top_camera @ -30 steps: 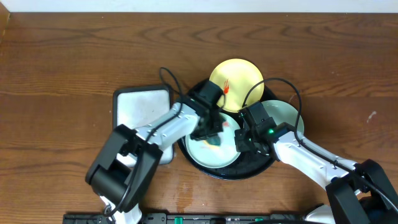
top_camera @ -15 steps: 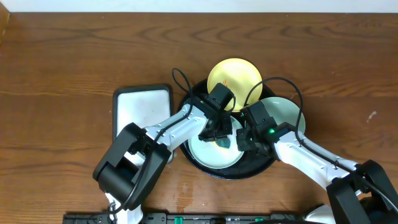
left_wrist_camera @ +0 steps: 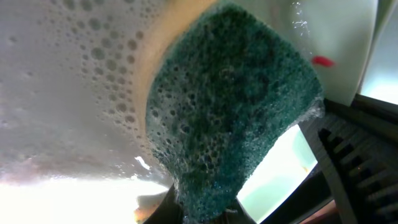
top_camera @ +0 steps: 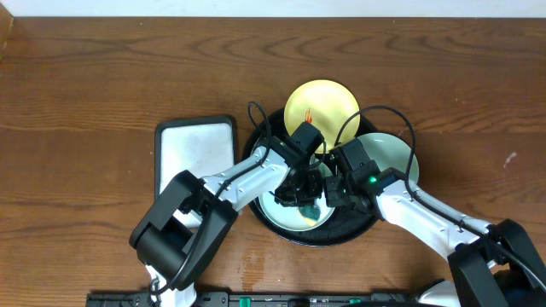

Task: Clean dirty plates on tray and stack at the side
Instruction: 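Scrub the plate surface with the sponge in the left gripper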

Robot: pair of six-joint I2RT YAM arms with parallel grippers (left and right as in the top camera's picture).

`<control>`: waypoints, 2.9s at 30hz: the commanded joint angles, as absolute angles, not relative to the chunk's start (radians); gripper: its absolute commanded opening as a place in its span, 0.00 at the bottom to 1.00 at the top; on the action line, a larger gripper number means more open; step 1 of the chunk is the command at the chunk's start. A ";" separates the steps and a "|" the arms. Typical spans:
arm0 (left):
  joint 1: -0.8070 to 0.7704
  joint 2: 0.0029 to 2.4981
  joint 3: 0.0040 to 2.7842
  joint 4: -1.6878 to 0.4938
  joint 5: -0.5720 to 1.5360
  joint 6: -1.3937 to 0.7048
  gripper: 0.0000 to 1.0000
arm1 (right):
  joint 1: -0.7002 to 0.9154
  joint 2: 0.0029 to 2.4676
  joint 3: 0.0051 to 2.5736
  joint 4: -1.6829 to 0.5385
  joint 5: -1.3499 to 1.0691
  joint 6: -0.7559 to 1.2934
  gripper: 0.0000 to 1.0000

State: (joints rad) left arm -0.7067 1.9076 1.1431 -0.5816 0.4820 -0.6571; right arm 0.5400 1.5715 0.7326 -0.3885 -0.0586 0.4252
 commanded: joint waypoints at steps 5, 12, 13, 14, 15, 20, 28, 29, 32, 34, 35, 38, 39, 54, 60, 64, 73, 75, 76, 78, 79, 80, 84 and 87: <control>-0.558 1.928 1.112 -0.602 0.249 -0.654 0.08 | 0.537 1.584 0.720 -0.402 -0.049 0.403 0.01; -0.466 1.926 1.123 -0.686 0.135 -0.579 0.07 | 0.537 1.584 0.720 -0.412 -0.049 0.403 0.01; -0.467 1.924 1.128 -0.715 0.126 -0.580 0.08 | 0.537 1.584 0.720 -0.412 -0.049 0.403 0.01; -0.470 1.922 1.131 -0.734 0.119 -0.580 0.07 | 0.537 1.584 0.720 -0.412 -0.049 0.403 0.01; -0.475 1.918 1.131 -0.744 0.118 -0.580 0.07 | 0.537 1.584 0.720 -0.412 -0.049 0.403 0.01; -0.528 1.917 1.131 -0.697 0.170 -0.580 0.07 | 0.537 1.584 0.720 -0.412 -0.049 0.403 0.01; -0.647 1.942 1.131 -0.519 0.240 -0.659 0.08 | 0.538 1.584 0.720 -0.412 -0.049 0.403 0.01; -0.656 1.950 1.131 -0.509 0.240 -0.660 0.07 | 0.538 1.584 0.720 -0.412 -0.049 0.403 0.01; -0.681 1.962 1.131 -0.475 0.240 -0.660 0.08 | 0.538 1.584 0.720 -0.413 -0.049 0.403 0.01; -0.696 1.967 1.131 -0.455 0.240 -0.659 0.08 | 0.538 1.584 0.720 -0.412 -0.049 0.403 0.01; -0.703 1.968 1.131 -0.452 0.240 -0.659 0.07 | 0.538 1.584 0.720 -0.412 -0.049 0.403 0.01; -0.718 1.969 1.131 -0.449 0.264 -0.645 0.07 | 0.538 1.584 0.720 -0.412 -0.049 0.403 0.01; -0.722 1.969 1.131 -0.440 0.287 -0.622 0.07 | 0.538 1.584 0.720 -0.412 -0.049 0.403 0.01; -0.742 1.967 1.131 -0.524 0.570 -0.489 0.08 | 0.538 1.584 0.720 -0.410 -0.049 0.403 0.01; -0.732 1.963 1.131 -0.584 0.552 -0.479 0.08 | 0.538 1.584 0.720 -0.408 -0.049 0.403 0.01; -0.676 1.963 1.131 -0.583 0.459 -0.516 0.08 | 0.538 1.584 0.720 -0.408 -0.049 0.403 0.01; -0.471 1.963 1.131 -0.568 0.250 -0.588 0.08 | 0.538 1.584 0.720 -0.408 -0.049 0.403 0.01; -0.450 1.963 1.131 -0.579 0.249 -0.588 0.07 | 0.538 1.584 0.720 -0.410 -0.049 0.403 0.01; -0.443 1.959 1.131 -0.603 0.249 -0.588 0.08 | 0.538 1.584 0.720 -0.413 -0.049 0.403 0.01; -0.447 1.951 1.131 -0.629 0.248 -0.588 0.07 | 0.538 1.584 0.720 -0.412 -0.049 0.403 0.01; -0.451 1.945 1.131 -0.643 0.241 -0.588 0.07 | 0.538 1.584 0.720 -0.412 -0.049 0.403 0.01; -0.456 1.937 1.131 -0.666 0.228 -0.588 0.08 | 0.538 1.584 0.720 -0.412 -0.049 0.403 0.01; -0.466 1.891 1.131 -0.797 0.136 -0.588 0.07 | 0.538 1.584 0.720 -0.412 -0.049 0.403 0.01; -0.469 1.855 1.131 -0.880 0.123 -0.590 0.07 | 0.538 1.584 0.720 -0.412 -0.049 0.403 0.01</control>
